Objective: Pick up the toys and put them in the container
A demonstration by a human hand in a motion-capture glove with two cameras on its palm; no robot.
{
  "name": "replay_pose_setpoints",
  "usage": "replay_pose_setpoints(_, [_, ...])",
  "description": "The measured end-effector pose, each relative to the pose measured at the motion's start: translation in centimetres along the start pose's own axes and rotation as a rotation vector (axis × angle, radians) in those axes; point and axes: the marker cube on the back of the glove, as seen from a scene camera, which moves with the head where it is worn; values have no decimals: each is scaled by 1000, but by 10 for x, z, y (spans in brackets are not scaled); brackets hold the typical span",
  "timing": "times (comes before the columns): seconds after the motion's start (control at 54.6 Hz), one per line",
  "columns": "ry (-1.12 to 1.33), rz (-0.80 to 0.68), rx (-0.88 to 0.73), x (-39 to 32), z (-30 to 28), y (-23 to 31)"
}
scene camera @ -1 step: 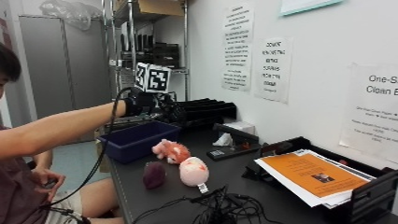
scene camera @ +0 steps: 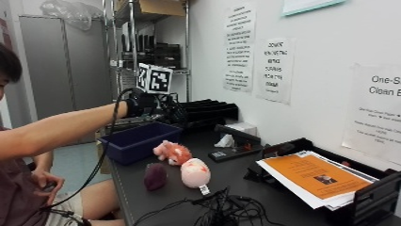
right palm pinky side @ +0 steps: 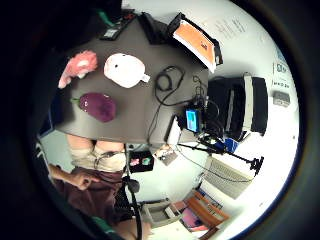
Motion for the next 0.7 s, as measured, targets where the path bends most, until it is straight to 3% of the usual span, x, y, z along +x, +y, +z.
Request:
replay_pose_setpoints(0.037, [-35, 98, 21, 71, -10, 17])
replay_pose_setpoints(0.073, [-42, 144, 24, 96, -13, 19])
replay_pose_setpoints(0.458, [13, 141, 19, 91, -6, -27])
replay_pose_setpoints(0.696, [4, 207, -74, 121, 54, -84])
